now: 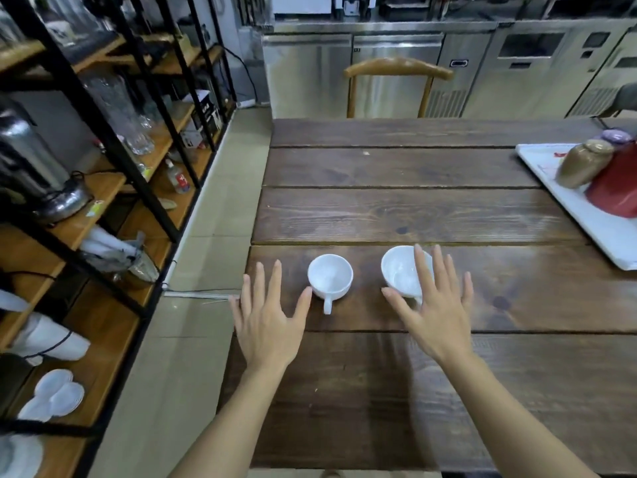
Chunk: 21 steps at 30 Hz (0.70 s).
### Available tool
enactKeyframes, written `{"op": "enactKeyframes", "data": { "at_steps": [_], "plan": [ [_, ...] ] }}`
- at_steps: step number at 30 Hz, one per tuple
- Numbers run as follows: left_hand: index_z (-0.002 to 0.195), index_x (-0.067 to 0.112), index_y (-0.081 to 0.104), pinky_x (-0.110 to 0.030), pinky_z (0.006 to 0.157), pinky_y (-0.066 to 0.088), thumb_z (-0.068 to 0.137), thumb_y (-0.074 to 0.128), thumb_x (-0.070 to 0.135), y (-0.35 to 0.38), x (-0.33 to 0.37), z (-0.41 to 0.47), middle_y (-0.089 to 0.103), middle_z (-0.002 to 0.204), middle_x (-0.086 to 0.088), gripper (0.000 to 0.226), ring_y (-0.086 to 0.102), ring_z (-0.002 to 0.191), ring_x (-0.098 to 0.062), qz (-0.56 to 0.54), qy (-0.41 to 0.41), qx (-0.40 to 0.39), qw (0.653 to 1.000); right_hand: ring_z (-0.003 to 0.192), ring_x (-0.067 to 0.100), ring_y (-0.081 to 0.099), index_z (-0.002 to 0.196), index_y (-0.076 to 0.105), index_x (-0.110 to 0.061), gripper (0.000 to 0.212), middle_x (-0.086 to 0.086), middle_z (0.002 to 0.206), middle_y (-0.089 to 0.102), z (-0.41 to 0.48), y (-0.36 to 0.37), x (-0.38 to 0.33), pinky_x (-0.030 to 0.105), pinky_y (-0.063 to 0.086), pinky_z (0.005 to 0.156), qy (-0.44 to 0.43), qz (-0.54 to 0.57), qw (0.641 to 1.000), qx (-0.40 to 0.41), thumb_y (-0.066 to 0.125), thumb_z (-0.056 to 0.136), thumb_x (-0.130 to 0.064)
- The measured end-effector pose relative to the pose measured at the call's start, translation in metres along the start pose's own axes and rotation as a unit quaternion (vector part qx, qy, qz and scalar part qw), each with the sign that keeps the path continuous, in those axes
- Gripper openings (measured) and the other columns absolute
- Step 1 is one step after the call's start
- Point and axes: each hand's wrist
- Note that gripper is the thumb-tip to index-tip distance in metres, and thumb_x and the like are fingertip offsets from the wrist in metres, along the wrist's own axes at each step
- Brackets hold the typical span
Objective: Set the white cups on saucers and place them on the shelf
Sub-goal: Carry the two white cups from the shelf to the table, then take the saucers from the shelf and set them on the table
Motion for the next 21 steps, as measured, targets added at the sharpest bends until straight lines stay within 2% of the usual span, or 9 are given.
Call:
{"op": "enactKeyframes", "data": {
  "at_steps": [4, 8, 12, 14, 17, 21],
  "plan": [
    [0.148, 0.032, 0.024, -0.045, 0.115, 0.001, 0.075, 0.005, 0.080, -0.040, -0.046, -0.018, 0.022, 0.158, -0.003, 0.089, 0.015, 0.146, -0.026, 0.006, -0.023, 0.048, 0.999, 0.149, 0.024, 0.013, 0.150, 0.012, -0.036, 0.093, 0.004, 0.161, 0.014, -0.015, 0.013, -0.051, 0.043, -0.003, 0.116, -0.081, -0.016, 0.997, -0.007, 0.006, 0.071, -0.085],
    [0.146, 0.027, 0.031, -0.045, 0.116, 0.009, 0.078, 0.022, 0.074, -0.095, -0.114, -0.047, 0.030, 0.155, -0.007, 0.084, 0.023, 0.144, -0.028, 0.012, -0.073, 0.104, 0.992, 0.148, 0.024, 0.014, 0.149, 0.005, -0.038, 0.089, 0.005, 0.161, 0.015, -0.047, 0.028, -0.126, 0.045, 0.001, 0.116, -0.163, 0.003, 0.986, -0.023, 0.012, 0.073, -0.084],
    [0.145, 0.026, 0.035, -0.046, 0.116, 0.017, 0.081, 0.012, 0.077, -0.158, -0.192, -0.096, 0.034, 0.152, -0.007, 0.085, 0.029, 0.142, -0.027, 0.035, -0.128, 0.170, 0.976, 0.145, 0.026, 0.025, 0.149, 0.012, -0.031, 0.087, 0.010, 0.157, 0.027, -0.099, 0.043, -0.213, 0.043, 0.005, 0.114, -0.246, 0.025, 0.968, -0.038, 0.014, 0.077, -0.081],
    [0.142, 0.024, 0.040, -0.046, 0.114, 0.022, 0.083, 0.015, 0.075, -0.192, -0.232, -0.125, 0.040, 0.149, -0.009, 0.082, 0.036, 0.138, -0.028, 0.039, -0.159, 0.205, 0.965, 0.143, 0.027, 0.030, 0.149, 0.017, -0.029, 0.086, 0.012, 0.154, 0.034, -0.131, 0.050, -0.261, 0.041, 0.008, 0.112, -0.291, 0.027, 0.955, -0.050, 0.015, 0.080, -0.079],
    [0.136, 0.019, 0.050, -0.051, 0.107, 0.035, 0.085, 0.032, 0.066, -0.242, -0.296, -0.178, 0.051, 0.141, -0.011, 0.072, 0.049, 0.129, -0.031, 0.061, -0.196, 0.265, 0.942, 0.137, 0.031, 0.041, 0.147, 0.024, -0.029, 0.082, 0.014, 0.149, 0.043, -0.190, 0.061, -0.338, 0.042, 0.015, 0.109, -0.356, 0.063, 0.930, -0.060, 0.017, 0.081, -0.077],
    [0.137, 0.022, 0.049, -0.044, 0.111, 0.029, 0.085, 0.022, 0.070, -0.310, -0.372, -0.257, 0.051, 0.142, -0.008, 0.076, 0.048, 0.130, -0.028, 0.097, -0.274, 0.317, 0.903, 0.132, 0.031, 0.047, 0.144, 0.025, -0.029, 0.081, 0.014, 0.146, 0.046, -0.277, 0.071, -0.440, 0.042, 0.020, 0.107, -0.439, 0.114, 0.887, -0.088, 0.014, 0.081, -0.079]
  ]
}}
Point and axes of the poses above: each hand's wrist, its own z-axis towards the middle knuckle, its own y-axis out of the palm, x = y × z
